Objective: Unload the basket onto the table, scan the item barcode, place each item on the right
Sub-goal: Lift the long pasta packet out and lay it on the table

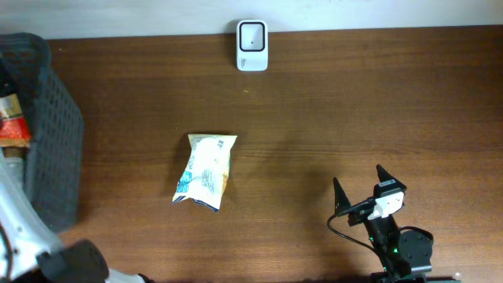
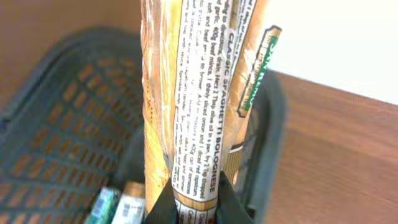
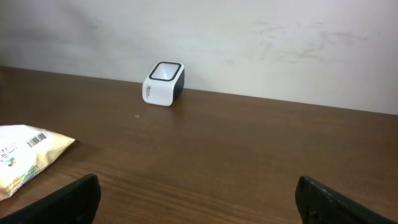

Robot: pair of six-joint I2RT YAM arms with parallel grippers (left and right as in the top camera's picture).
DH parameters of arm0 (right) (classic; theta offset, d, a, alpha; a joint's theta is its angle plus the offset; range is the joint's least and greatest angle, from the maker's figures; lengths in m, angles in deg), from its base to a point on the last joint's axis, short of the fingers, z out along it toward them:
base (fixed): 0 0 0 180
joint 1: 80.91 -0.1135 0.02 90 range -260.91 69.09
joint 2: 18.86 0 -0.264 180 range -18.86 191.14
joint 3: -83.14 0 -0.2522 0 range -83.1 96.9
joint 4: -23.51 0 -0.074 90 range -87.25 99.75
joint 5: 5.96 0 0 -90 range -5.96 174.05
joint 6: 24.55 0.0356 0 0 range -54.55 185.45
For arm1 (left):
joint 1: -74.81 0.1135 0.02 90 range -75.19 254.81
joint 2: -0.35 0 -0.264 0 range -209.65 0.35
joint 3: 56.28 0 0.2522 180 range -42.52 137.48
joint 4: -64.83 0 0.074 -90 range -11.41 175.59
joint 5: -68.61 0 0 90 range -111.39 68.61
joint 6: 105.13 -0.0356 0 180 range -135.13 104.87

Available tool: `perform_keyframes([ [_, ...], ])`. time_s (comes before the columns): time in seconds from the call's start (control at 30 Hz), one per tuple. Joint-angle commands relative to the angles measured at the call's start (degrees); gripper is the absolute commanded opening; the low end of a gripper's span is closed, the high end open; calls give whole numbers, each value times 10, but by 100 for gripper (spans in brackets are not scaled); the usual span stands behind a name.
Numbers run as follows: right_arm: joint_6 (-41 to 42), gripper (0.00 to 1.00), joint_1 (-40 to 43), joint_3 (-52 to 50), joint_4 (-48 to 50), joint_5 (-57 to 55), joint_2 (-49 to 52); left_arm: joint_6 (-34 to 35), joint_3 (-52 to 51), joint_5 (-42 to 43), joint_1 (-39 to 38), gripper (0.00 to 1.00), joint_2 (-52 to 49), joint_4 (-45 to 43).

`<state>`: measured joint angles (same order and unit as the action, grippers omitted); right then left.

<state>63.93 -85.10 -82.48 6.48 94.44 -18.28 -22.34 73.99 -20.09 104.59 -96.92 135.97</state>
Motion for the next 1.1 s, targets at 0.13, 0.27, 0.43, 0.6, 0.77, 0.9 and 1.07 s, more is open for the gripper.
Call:
perform_keyframes([
  [0.13, 3, 99, -3, -3, -4, -7, -2, 18, 16, -16, -93, 0, 41, 17],
  [0.27, 3, 99, -3, -3, -4, -7, -2, 18, 16, -72, -99, 0, 43, -3],
  [0.43, 3, 99, -3, -3, -4, -7, -2, 17, 16, -50, -101, 0, 84, -87],
  [0.6, 3, 99, -3, -3, -4, -7, -2, 47, 15, 22, -185, 0, 101, -10],
  [0.77, 3, 99, -3, -3, -4, -7, -2, 104, -50, 24, -337, 0, 21, 96],
  [0.9, 3, 99, -3, -3, -4, -7, -2, 111, -150, 24, -407, 0, -65, 70],
  [1.07, 3, 99, -3, -3, -4, -7, -2, 111, -156, 28, -424, 6, -91, 38],
])
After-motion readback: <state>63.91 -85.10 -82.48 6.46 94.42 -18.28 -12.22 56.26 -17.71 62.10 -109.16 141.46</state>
